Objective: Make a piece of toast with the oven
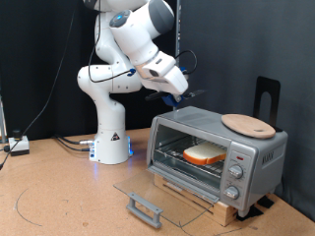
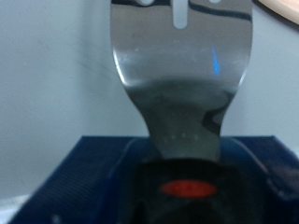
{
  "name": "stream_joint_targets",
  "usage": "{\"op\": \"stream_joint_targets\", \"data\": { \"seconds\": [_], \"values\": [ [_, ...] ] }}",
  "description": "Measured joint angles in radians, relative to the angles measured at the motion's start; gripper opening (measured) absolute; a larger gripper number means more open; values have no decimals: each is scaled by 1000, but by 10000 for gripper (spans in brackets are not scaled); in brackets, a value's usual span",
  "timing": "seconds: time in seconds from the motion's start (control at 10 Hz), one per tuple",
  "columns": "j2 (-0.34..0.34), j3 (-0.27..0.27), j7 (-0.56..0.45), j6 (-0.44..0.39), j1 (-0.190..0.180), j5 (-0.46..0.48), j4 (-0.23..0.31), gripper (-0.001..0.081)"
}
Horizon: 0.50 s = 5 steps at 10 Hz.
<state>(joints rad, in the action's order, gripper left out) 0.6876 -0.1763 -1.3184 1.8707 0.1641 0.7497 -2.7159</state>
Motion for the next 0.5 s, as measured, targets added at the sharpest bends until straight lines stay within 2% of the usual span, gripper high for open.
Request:
{"op": "stream_joint_targets", "data": {
  "seconds": [0.2,0.5],
  "values": [
    [51,-70,70,2,-19,9,-26,394],
    [138,-170,148,40,-64,95,-73,394]
  ]
}}
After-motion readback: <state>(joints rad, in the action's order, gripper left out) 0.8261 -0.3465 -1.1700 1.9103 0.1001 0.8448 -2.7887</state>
